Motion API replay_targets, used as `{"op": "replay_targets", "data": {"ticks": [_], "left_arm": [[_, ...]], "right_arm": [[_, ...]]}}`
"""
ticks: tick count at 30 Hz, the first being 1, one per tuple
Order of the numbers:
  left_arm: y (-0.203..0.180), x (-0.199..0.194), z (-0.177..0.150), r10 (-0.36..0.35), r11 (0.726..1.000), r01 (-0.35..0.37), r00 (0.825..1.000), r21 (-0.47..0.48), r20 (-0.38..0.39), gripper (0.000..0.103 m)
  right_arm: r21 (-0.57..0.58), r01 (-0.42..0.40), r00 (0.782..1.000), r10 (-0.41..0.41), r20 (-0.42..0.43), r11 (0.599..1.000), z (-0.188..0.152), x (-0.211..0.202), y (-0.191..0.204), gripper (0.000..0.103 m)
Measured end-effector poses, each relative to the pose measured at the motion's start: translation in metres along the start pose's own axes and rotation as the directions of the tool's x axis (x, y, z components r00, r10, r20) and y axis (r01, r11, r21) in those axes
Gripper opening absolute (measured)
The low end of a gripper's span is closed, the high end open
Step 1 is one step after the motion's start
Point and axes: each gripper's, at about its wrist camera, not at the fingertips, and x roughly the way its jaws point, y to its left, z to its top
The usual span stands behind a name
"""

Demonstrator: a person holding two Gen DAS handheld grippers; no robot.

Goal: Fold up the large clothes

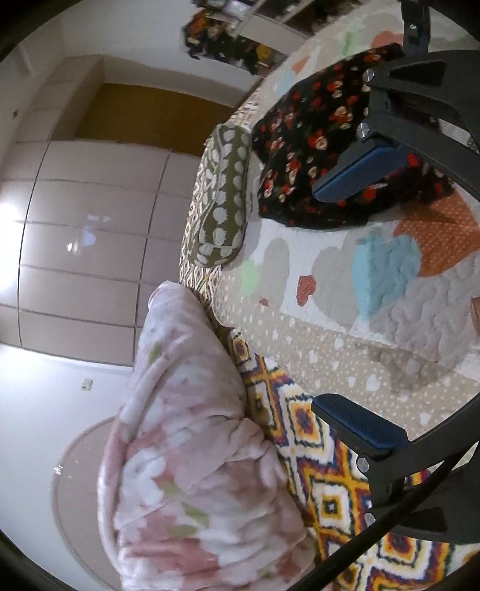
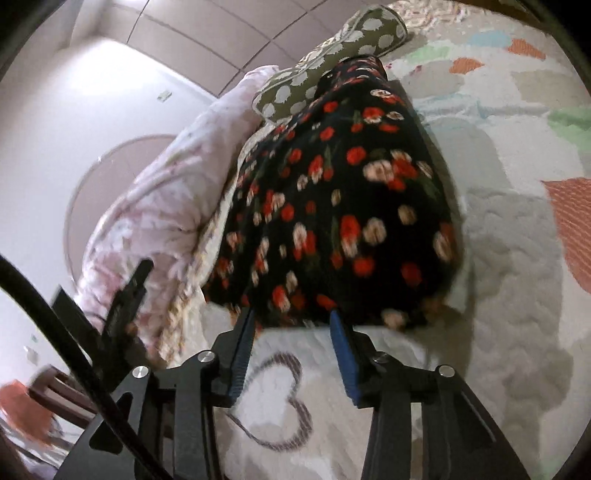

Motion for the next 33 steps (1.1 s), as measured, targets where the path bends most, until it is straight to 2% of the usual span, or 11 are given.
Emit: {"op": "replay_targets", "data": {"ticks": [2, 5, 9, 11, 14, 17, 21, 24, 28, 33], "left_arm": [[-0.012, -0.011, -0.007, -0.003, 1.000, 0.003, 1.000, 0.025, -0.001, 0.103], [-0.030, -0.024, -0.024, -0.005, 0.998, 0.010, 0.998, 0.066, -0.063, 0.103], [-0.053, -0.038, -0.052, -0.046, 0.994, 0.065, 0.980, 0.089, -0.194, 0.103], [-0.062, -0.041, -0.064, -0.054, 0.993, 0.077, 0.970, 0.088, -0.236, 0.103], [-0.075, -0.041, -0.084, -0.058, 0.995, 0.082, 0.946, 0.064, -0.320, 0.103], [-0.087, -0.034, -0.107, -0.066, 0.996, 0.083, 0.910, 0.024, -0.409, 0.103], [-0.104, -0.020, -0.136, -0.004, 0.996, 0.049, 0.873, 0.080, -0.488, 0.103], [-0.113, -0.021, -0.143, 0.045, 0.991, 0.017, 0.888, 0.130, -0.458, 0.103], [-0.112, -0.019, -0.147, 0.045, 0.996, -0.005, 0.886, 0.086, -0.462, 0.103], [-0.113, -0.016, -0.146, 0.062, 0.995, -0.019, 0.877, 0.094, -0.476, 0.103]], "right_arm": [[-0.045, 0.055, 0.998, -0.055, 0.020, 0.997, -0.010, -0.006, 0.002, 0.051], [-0.076, 0.125, 0.991, -0.121, 0.064, 0.989, -0.021, -0.020, 0.003, 0.051], [-0.054, 0.144, 0.980, -0.135, 0.144, 0.988, -0.032, -0.048, -0.009, 0.053], [-0.042, 0.147, 0.975, -0.138, 0.175, 0.988, -0.037, -0.058, -0.016, 0.053], [-0.042, 0.187, 0.964, -0.175, 0.201, 0.981, -0.048, -0.071, -0.022, 0.053], [-0.054, 0.227, 0.952, -0.210, 0.224, 0.972, -0.060, -0.083, -0.028, 0.056], [-0.063, 0.276, 0.934, -0.252, 0.254, 0.959, -0.076, -0.097, -0.038, 0.056], [-0.057, 0.282, 0.928, -0.257, 0.270, 0.958, -0.082, -0.106, -0.045, 0.057], [-0.040, 0.294, 0.918, -0.271, 0.291, 0.955, -0.085, -0.116, -0.054, 0.057], [-0.035, 0.308, 0.911, -0.284, 0.298, 0.951, -0.089, -0.116, -0.055, 0.059]]}}
